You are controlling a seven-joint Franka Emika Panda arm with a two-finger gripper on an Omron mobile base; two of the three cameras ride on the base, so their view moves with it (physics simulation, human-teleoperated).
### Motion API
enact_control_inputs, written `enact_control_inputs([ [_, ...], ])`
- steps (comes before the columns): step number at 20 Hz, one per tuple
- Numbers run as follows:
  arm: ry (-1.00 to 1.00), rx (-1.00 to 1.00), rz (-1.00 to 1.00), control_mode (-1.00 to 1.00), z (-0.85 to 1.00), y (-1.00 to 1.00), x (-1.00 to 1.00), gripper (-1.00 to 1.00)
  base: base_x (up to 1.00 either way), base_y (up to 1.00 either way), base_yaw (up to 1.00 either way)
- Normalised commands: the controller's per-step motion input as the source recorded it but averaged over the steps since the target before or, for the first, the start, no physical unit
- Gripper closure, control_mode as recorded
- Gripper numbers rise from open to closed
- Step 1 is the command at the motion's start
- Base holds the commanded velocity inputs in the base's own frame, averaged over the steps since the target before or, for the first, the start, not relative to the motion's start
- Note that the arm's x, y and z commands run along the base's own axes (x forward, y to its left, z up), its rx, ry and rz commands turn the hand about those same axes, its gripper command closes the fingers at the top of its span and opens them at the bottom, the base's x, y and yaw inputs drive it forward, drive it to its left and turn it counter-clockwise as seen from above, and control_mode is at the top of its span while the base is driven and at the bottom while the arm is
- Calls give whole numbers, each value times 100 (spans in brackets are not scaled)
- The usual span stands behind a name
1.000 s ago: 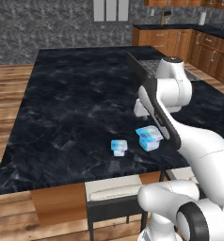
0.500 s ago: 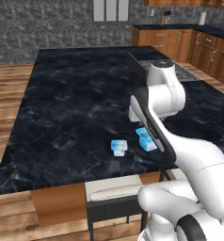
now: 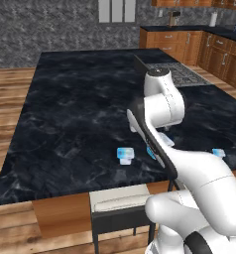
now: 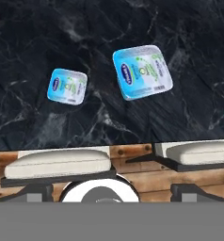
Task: Stack the yogurt containers by placing the smaller containers on top of the larger containers.
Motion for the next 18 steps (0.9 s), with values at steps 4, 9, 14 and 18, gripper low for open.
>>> enact_control_inputs([
  [4, 0, 0, -4, -100, -14, 5, -8, -100, 0, 0, 0],
  [9, 0, 0, -4, -100, -24, 4, -1, -100, 0, 0, 0],
  [14, 0, -1, -1, -100, -16, 10, 0, -100, 0, 0, 0],
  [18, 0, -8, 0, -100, -10, 27, 0, -100, 0, 0, 0],
])
